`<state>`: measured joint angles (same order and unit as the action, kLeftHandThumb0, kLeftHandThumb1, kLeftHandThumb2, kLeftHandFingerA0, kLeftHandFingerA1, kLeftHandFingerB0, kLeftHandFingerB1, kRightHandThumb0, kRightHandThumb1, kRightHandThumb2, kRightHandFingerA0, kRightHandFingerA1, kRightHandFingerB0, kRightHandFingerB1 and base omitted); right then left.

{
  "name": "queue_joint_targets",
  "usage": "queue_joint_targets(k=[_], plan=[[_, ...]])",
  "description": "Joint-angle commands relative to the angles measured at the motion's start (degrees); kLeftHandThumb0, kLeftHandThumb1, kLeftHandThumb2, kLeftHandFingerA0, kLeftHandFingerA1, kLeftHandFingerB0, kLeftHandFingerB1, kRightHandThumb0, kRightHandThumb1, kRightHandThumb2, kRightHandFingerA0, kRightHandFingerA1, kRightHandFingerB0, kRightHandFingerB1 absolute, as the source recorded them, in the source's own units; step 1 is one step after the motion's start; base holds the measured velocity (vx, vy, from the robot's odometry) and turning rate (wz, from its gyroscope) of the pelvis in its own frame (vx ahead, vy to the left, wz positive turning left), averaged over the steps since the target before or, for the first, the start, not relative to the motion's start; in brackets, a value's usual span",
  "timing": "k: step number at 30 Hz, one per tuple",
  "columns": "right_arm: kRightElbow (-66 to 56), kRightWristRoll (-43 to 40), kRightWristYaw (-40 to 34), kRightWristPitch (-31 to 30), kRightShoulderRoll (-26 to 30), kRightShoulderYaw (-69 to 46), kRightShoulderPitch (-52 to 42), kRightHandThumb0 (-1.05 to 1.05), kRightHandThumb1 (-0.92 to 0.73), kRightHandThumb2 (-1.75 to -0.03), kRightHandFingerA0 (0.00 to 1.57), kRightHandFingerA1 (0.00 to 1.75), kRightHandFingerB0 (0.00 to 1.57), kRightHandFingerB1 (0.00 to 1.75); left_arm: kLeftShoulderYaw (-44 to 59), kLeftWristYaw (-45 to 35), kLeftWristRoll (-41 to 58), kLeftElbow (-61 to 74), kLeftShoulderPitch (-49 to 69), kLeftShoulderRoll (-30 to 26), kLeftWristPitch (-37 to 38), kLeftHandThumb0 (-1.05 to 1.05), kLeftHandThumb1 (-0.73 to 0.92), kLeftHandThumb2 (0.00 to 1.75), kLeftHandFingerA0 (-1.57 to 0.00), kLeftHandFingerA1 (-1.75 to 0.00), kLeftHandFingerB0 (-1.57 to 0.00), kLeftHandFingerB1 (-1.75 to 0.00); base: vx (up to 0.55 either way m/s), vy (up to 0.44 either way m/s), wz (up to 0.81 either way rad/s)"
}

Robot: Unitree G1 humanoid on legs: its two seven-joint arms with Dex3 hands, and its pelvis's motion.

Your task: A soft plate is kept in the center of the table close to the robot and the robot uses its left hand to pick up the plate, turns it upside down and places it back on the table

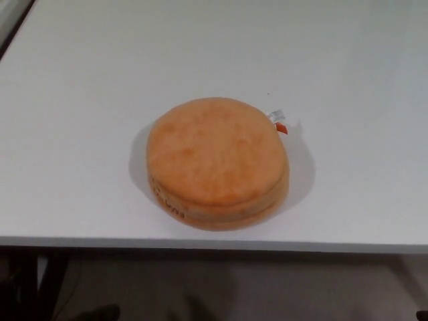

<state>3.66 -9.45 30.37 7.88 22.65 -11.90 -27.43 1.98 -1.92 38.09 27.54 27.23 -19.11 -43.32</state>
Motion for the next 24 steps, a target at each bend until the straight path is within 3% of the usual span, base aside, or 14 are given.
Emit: queue_joint_targets(k=[1,15,16,17,18,21,22,24], plan=[[1.9,-3.6,1.0,7.2,-2.3,-2.8,-3.0,-0.8,-0.86,-0.67,0.56,0.44,0.29,0.31,7.9,-17.0,-13.1,-23.9,7.6,6.8,51.5,-0.93,0.92,0.7,-0.2,-0.35,-0.18,-0.29,0.0,0.0,0.0],[2.2,-3.4,1.1,8.5,-2.5,-2.8,-3.8,-0.77,-0.87,-0.67,0.56,0.44,0.32,0.32,3.5,-16.6,-16.3,-27.7,6.1,4.4,52.5,-0.92,0.92,0.71,-0.21,-0.37,-0.21,-0.28,0.0,0.0,0.0],[2.2,-3.6,1.1,8.3,-2.6,-2.9,-3.9,-0.84,-0.71,-0.84,0.53,0.5,0.29,0.39,3.5,-16.8,-16.3,-28.0,6.1,4.4,52.8,-0.92,0.92,0.71,-0.2,-0.37,-0.21,-0.28,0.0,0.0,0.0],[2.2,-3.9,1.2,7.9,-2.6,-3.0,-3.8,-0.84,-0.71,-0.84,0.53,0.5,0.29,0.39,3.4,-16.9,-16.4,-28.4,6.0,4.4,53.1,-0.92,0.92,0.71,-0.2,-0.37,-0.21,-0.28,0.0,0.0,0.0],[1.9,-4.1,1.2,7.4,-2.7,-3.1,-4.1,-0.77,-0.86,-0.67,0.59,0.44,0.34,0.31,3.3,-17.0,-16.5,-28.8,5.9,4.5,53.7,-0.92,0.92,0.72,-0.22,-0.39,-0.22,-0.29,0.0,0.0,0.0],[2.0,-3.9,1.5,8.1,-2.6,-3.1,-4.9,-0.76,-0.87,-0.67,0.58,0.44,0.33,0.31,3.3,-16.7,-16.7,-29.2,6.5,4.7,54.6,-0.94,0.92,0.71,-0.24,-0.38,-0.23,-0.29,0.0,0.0,0.0],[2.2,-3.9,1.5,8.2,-2.7,-3.1,-5.0,-0.75,-0.69,-1.05,0.5,0.57,0.25,0.47,3.3,-16.7,-16.8,-29.3,6.5,4.6,54.8,-0.95,0.92,0.71,-0.24,-0.38,-0.23,-0.29,0.0,0.0,0.0],[2.3,-4.0,1.4,8.0,-3.0,-3.1,-5.0,-0.75,-0.69,-1.06,0.52,0.58,0.24,0.46,3.2,-17.2,-16.9,-29.8,6.3,4.3,55.4,-0.94,0.92,0.71,-0.23,-0.39,-0.21,-0.29,0.0,0.0,0.0]])
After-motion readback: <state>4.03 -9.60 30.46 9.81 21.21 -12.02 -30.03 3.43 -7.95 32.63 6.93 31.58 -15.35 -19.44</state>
